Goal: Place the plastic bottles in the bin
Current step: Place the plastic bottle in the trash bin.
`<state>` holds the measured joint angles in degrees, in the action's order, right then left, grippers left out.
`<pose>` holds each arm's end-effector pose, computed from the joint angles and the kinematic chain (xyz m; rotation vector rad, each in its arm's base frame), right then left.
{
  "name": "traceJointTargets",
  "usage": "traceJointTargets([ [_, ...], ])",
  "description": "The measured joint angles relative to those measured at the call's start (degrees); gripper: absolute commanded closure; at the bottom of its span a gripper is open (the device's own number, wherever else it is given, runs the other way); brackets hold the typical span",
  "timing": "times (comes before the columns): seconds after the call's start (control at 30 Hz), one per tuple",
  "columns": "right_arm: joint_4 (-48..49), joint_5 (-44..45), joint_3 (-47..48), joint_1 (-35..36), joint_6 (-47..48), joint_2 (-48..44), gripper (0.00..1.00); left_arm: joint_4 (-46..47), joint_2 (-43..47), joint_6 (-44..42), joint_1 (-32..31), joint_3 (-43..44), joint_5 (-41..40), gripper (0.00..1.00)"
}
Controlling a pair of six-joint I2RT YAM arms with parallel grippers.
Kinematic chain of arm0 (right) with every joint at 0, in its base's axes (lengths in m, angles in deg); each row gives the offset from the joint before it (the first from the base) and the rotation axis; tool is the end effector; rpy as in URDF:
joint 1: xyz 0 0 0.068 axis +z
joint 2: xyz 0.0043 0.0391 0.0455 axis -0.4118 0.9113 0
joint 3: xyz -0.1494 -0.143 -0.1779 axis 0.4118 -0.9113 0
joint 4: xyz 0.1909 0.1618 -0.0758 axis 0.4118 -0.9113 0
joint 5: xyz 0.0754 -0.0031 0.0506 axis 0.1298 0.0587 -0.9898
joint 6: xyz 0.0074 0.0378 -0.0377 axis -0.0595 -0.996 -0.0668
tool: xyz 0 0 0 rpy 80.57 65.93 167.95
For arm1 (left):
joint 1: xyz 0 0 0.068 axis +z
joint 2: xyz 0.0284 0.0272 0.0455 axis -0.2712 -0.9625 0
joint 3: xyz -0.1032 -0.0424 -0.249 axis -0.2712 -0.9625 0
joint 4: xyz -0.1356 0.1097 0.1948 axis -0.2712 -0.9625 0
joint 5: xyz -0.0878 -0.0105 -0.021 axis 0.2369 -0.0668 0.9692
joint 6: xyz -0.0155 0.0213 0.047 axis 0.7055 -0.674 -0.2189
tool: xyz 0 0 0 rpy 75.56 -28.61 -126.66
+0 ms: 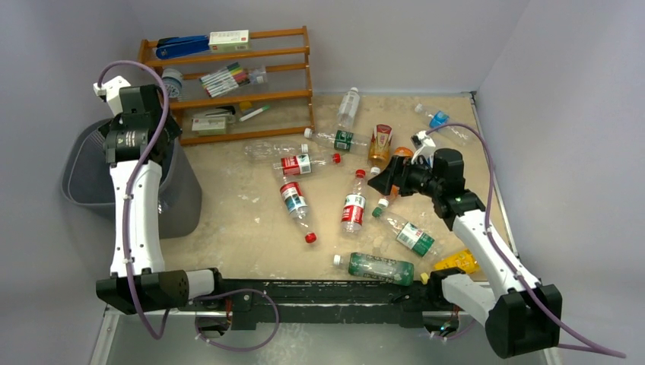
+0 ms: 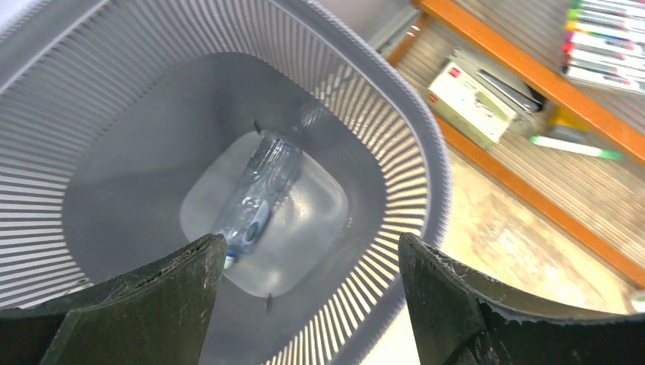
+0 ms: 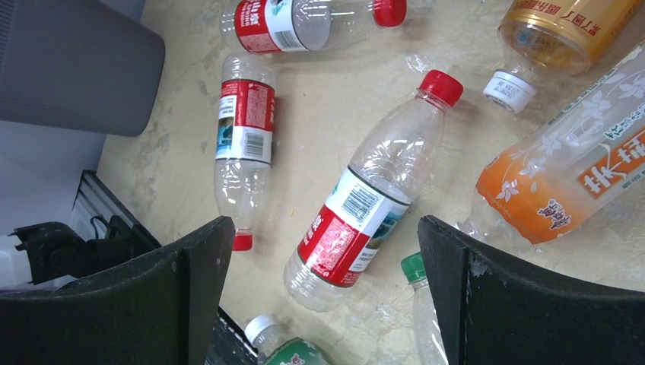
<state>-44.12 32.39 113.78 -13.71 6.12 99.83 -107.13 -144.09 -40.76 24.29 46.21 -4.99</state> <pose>0.2199 0.0591 0.2812 -0.1042 2.0098 0.9066 0.2351 0.0545 0.4329 -0.9281 1.9624 0.4545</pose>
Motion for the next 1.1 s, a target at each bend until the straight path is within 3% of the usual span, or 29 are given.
traceJointTargets([
  [0.4, 1.9, 0.0, 0.0, 0.0, -0.3, 0.8, 0.07, 1.7, 1.8, -0.1, -0.4, -2.8, 13.5, 0.24],
  [0.47, 2.1, 0.0, -0.1, 0.0, -0.3, 0.8, 0.07, 2.0, 1.3, 0.0, -1.4, -3.5, 14.1, 0.32],
  [0.67, 2.2, 0.0, -0.5, 0.0, -0.3, 0.8, 0.07, 3.0, -0.8, 0.7, -6.2, -3.9, 12.5, 0.75],
  [0.77, 2.4, 0.0, -0.6, 0.0, -0.3, 0.8, 0.07, 3.0, -1.8, 1.2, -8.8, -3.9, 11.0, 0.92],
  [1.1, 2.6, 0.0, -0.7, 0.0, -0.3, 1.5, 0.07, 2.9, -2.6, 1.0, -10.4, -3.1, 7.1, 0.97],
])
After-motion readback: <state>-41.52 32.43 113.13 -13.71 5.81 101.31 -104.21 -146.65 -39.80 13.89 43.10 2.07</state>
